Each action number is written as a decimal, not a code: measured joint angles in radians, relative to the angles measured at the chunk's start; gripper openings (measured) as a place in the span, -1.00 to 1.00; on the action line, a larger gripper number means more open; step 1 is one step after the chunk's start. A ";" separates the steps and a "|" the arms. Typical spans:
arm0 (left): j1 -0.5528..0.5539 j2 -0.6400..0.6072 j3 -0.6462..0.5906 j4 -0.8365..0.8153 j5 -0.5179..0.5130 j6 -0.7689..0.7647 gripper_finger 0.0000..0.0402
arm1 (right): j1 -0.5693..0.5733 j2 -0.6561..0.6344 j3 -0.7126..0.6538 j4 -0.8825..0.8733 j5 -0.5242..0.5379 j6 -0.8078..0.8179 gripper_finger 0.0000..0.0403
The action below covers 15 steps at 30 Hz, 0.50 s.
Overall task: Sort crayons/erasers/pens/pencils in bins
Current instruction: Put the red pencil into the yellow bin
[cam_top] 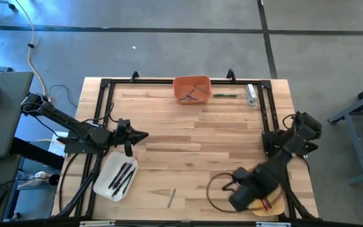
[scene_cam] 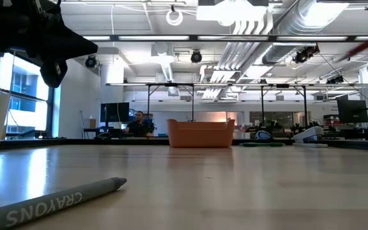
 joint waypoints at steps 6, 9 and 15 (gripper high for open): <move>0.044 0.000 0.000 -0.001 0.054 -0.003 -1.00 | 0.148 -0.001 0.000 0.018 -0.008 0.292 -0.98; 0.068 0.000 0.000 -0.003 0.084 -0.003 -1.00 | 0.212 -0.001 0.000 0.018 -0.022 0.427 -0.98; 0.105 0.000 0.000 -0.003 0.111 -0.003 -1.00 | 0.307 0.003 -0.009 -0.042 0.007 0.614 -0.98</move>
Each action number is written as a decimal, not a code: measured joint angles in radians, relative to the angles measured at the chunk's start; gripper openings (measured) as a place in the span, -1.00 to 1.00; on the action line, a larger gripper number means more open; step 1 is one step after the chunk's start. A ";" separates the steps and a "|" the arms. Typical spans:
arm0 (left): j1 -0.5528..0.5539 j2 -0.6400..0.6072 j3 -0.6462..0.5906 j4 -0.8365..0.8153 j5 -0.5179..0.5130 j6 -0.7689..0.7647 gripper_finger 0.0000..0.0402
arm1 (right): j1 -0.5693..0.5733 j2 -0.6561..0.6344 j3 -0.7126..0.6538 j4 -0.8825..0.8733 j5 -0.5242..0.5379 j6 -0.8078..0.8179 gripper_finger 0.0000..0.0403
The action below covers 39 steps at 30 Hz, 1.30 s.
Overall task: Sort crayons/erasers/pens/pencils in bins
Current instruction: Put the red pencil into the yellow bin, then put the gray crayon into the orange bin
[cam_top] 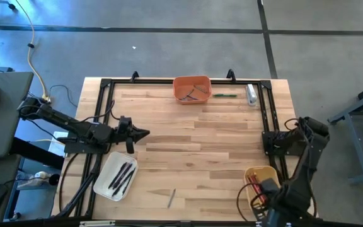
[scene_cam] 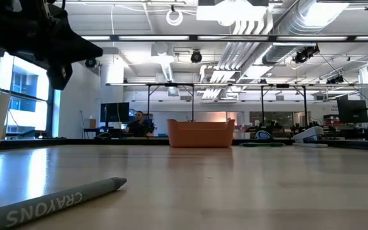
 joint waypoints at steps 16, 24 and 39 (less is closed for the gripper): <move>0.025 0.000 0.000 0.000 0.032 -0.001 -1.00 | -0.007 0.003 -0.471 0.451 -0.012 -0.016 -0.97; 0.025 0.000 0.000 -0.003 0.034 -0.019 -1.00 | -0.033 -0.020 -0.439 0.426 -0.090 -0.112 -0.64; 0.025 0.000 0.000 -0.058 0.106 -0.023 -1.00 | -0.128 -0.120 -0.193 0.313 0.319 -0.429 -0.52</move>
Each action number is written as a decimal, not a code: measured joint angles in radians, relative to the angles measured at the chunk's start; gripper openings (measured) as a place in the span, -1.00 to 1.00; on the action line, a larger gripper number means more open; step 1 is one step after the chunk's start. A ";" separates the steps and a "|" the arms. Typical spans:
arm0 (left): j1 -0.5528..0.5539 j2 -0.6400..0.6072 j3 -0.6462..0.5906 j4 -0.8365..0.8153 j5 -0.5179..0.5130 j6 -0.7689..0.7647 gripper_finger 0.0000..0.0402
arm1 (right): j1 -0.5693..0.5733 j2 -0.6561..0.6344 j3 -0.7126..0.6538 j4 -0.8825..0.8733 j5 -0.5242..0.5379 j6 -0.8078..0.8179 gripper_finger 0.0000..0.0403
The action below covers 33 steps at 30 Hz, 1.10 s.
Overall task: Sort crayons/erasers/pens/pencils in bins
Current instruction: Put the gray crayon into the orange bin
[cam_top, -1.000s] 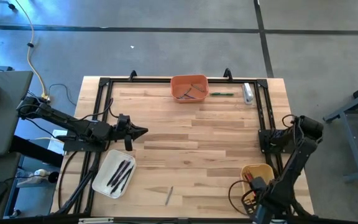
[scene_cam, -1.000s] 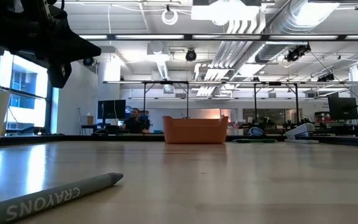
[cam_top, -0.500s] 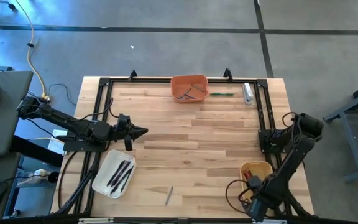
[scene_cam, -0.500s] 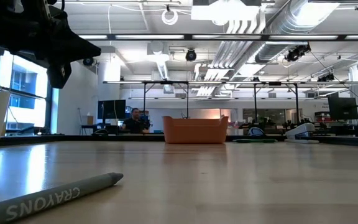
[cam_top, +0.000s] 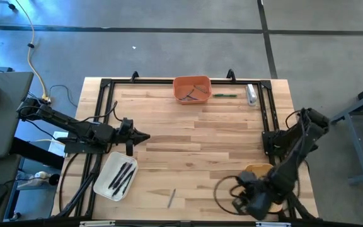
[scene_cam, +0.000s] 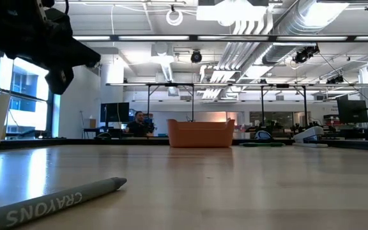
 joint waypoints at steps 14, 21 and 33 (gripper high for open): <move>-0.011 -0.009 0.000 -0.002 0.406 0.014 -1.00 | -0.275 0.293 0.210 0.232 0.183 -0.165 -0.99; -0.097 0.024 0.092 -0.309 0.340 -0.088 -1.00 | -0.317 0.299 0.225 0.109 0.274 -0.324 -1.00; -0.251 0.420 0.366 -0.485 0.070 -0.412 -1.00 | -0.544 -0.016 -0.235 0.579 0.116 -1.233 -1.00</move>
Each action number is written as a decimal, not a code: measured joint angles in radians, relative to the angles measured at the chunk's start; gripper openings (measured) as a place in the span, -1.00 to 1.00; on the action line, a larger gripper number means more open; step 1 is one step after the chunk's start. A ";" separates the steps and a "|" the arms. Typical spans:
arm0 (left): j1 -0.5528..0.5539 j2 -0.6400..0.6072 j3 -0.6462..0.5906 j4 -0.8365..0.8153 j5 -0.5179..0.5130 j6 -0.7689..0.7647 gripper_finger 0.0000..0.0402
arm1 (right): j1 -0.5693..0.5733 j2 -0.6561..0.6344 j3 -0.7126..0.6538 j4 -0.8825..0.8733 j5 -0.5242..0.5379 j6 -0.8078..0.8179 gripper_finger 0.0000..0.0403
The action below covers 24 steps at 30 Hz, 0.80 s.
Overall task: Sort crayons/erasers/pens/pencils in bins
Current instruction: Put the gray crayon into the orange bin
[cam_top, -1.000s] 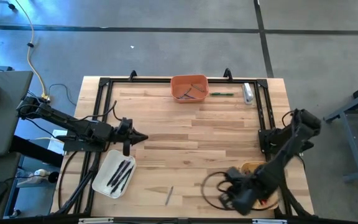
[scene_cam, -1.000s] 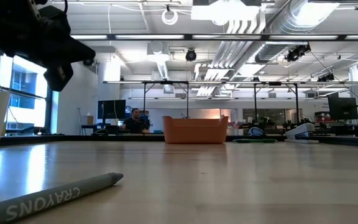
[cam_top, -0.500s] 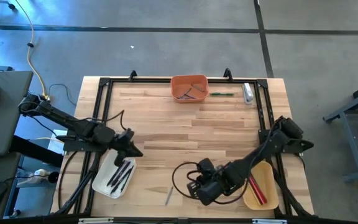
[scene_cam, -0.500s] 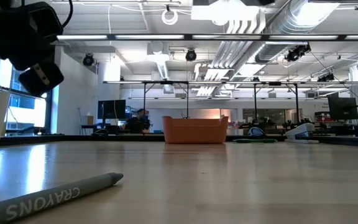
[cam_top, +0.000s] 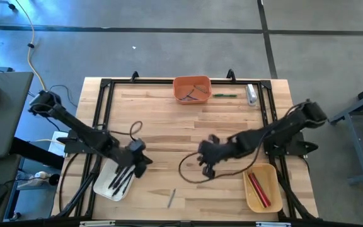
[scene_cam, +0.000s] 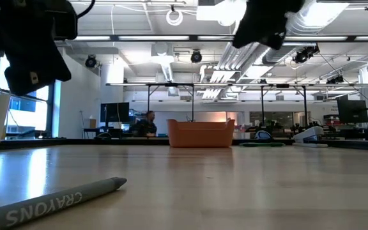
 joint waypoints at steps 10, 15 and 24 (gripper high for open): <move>-0.091 0.407 0.443 -0.316 -0.020 -0.262 -1.00 | -0.133 -0.301 -0.304 0.295 -0.001 -0.214 -1.00; -0.125 0.584 0.667 -0.478 0.016 -0.410 -1.00 | -0.167 -0.368 -0.342 0.289 -0.005 -0.253 -1.00; -0.174 0.862 0.949 -0.592 0.070 -0.574 -0.91 | -0.180 -0.379 -0.347 0.250 -0.038 -0.299 -1.00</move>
